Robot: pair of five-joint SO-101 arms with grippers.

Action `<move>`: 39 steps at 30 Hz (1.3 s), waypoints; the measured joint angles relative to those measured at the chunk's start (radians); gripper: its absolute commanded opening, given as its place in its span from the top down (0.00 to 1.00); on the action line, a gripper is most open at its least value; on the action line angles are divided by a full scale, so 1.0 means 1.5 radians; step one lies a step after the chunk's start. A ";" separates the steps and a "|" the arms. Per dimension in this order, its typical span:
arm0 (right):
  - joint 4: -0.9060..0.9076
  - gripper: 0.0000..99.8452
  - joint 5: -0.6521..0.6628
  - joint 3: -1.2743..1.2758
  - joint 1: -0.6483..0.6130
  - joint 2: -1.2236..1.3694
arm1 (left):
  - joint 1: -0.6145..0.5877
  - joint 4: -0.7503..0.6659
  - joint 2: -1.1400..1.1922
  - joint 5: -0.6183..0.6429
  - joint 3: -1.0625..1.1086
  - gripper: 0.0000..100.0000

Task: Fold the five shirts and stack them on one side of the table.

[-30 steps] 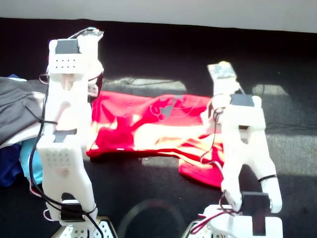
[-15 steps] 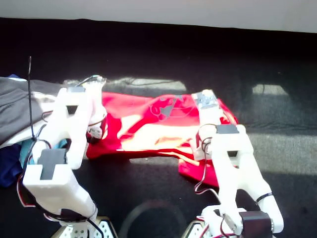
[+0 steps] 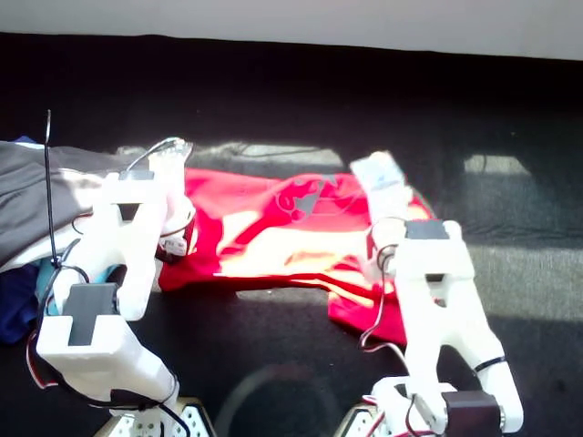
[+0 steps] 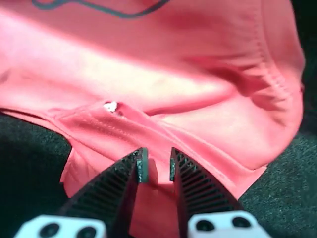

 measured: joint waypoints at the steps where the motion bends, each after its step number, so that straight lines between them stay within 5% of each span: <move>1: -0.011 0.92 -0.002 -0.015 0.004 0.013 | 0.000 0.000 0.000 0.000 0.000 0.99; 15: 0.040 0.92 -0.034 -0.142 0.000 0.247 | 0.000 0.000 0.000 0.000 0.000 0.99; 31: 0.152 0.95 0.055 -0.037 -0.062 0.052 | 0.000 0.000 0.000 0.000 0.000 0.99; 39: 0.033 0.95 -0.029 -0.037 -0.064 -0.015 | 0.000 0.000 0.000 0.000 0.000 0.99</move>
